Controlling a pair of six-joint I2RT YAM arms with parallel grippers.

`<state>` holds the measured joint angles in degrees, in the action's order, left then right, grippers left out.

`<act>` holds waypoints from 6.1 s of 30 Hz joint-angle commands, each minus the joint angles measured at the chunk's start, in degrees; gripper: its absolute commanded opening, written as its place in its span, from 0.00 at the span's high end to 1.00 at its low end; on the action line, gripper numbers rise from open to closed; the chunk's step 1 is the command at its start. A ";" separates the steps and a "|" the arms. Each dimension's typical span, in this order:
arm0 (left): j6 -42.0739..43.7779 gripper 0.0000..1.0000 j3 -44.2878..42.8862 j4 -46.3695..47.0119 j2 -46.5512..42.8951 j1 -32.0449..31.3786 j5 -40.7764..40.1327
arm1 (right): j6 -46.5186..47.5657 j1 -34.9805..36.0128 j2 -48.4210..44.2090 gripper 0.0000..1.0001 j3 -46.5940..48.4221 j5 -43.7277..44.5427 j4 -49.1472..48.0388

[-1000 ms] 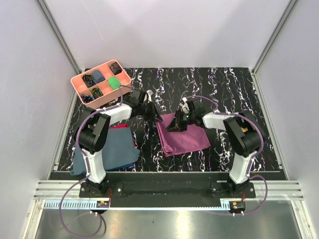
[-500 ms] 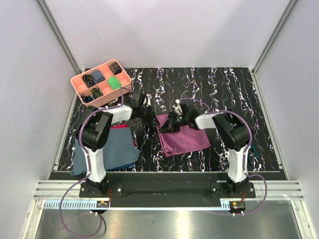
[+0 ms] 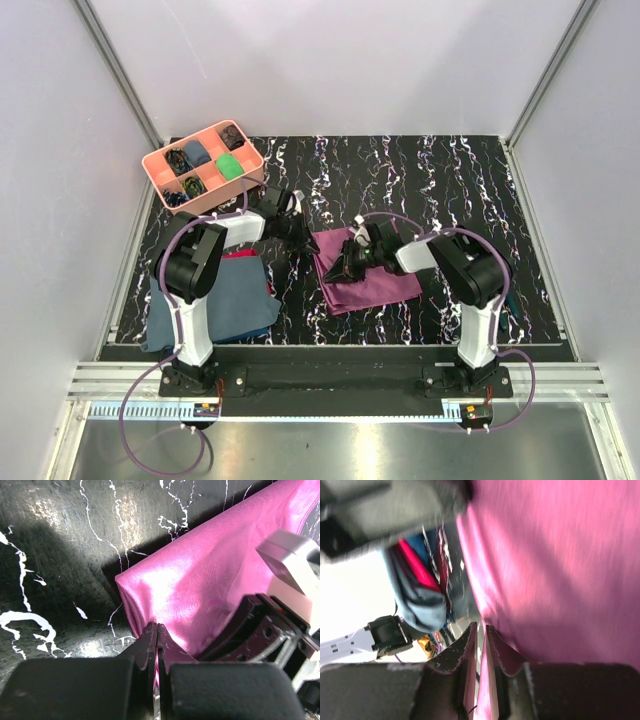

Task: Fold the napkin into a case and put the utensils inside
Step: Rotate the square-folded napkin at the center of the board, then fold the top corner of the square-folded napkin at the center of the board.

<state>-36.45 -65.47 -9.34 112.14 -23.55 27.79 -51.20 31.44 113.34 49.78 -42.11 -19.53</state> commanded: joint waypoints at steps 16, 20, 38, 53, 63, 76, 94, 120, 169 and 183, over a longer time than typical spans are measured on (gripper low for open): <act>-3.80 0.98 4.74 5.30 -6.67 -3.08 1.12 | -5.84 7.58 -6.21 0.76 -11.10 1.32 -9.38; -4.69 0.98 6.49 6.97 -6.58 -4.39 2.09 | -4.88 7.58 -4.27 0.77 -13.82 2.64 -10.09; -2.22 0.96 6.58 3.98 -11.24 -10.71 -1.51 | 4.79 -2.77 -40.03 0.23 -9.88 34.95 42.27; 0.50 0.95 15.81 6.61 -14.05 -19.16 1.73 | 11.99 -24.85 -43.12 0.32 -12.16 39.65 51.17; -0.91 0.95 23.63 10.57 -16.95 -19.25 4.11 | 14.81 -25.11 -39.60 0.48 -12.42 35.61 48.97; -1.26 0.94 21.53 9.52 -18.79 -19.25 4.91 | 14.46 -25.11 -39.95 0.51 -14.45 30.59 47.92; -1.70 0.94 21.43 7.76 -19.85 -21.71 7.01 | 14.64 -25.11 -39.86 0.69 -14.89 28.84 46.51; -7.41 0.96 28.21 17.34 -15.55 -24.96 4.46 | 18.76 -25.11 -37.23 1.00 -9.18 19.08 41.24; 2.70 0.81 23.46 -10.17 -48.85 0.35 -1.95 | 13.67 -1.91 10.32 1.00 37.06 5.81 32.71; 1.55 0.82 25.39 -7.18 -47.28 0.35 -0.19 | 13.14 -0.42 13.66 0.96 40.04 5.37 32.71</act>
<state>-34.79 -41.01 -19.49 64.60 -23.55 25.61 -37.45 29.89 125.82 86.80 -35.24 14.39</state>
